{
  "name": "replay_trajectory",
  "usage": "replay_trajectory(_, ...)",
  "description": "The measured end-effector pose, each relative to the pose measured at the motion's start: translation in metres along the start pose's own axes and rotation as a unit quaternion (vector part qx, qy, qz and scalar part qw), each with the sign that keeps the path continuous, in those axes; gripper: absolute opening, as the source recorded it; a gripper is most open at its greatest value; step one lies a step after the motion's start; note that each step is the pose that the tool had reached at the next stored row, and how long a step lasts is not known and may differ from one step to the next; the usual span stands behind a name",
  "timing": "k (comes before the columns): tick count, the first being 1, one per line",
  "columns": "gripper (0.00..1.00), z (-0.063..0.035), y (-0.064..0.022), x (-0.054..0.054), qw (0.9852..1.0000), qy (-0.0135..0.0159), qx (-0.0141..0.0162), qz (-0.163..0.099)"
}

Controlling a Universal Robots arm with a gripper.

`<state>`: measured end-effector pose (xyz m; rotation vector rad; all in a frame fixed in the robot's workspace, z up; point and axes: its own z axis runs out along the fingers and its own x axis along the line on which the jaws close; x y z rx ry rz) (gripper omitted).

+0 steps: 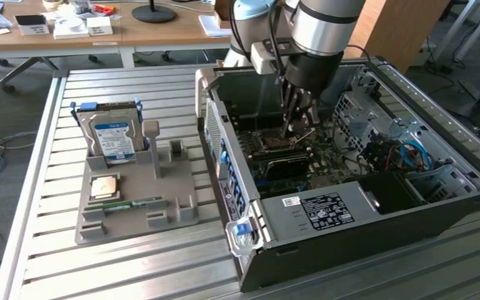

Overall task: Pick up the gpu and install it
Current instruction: 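Press down on the gpu until it lock into place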

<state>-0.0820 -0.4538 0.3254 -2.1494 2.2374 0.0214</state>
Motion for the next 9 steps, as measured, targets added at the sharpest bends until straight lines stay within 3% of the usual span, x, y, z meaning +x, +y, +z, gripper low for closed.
replay_trajectory(3,0.11,-0.0045,-0.0001,-0.0002,1.0,0.0,0.0,0.0)
replay_trajectory(9,0.11,-0.0045,-0.0001,-0.0002,1.0,0.0,0.0,0.0)
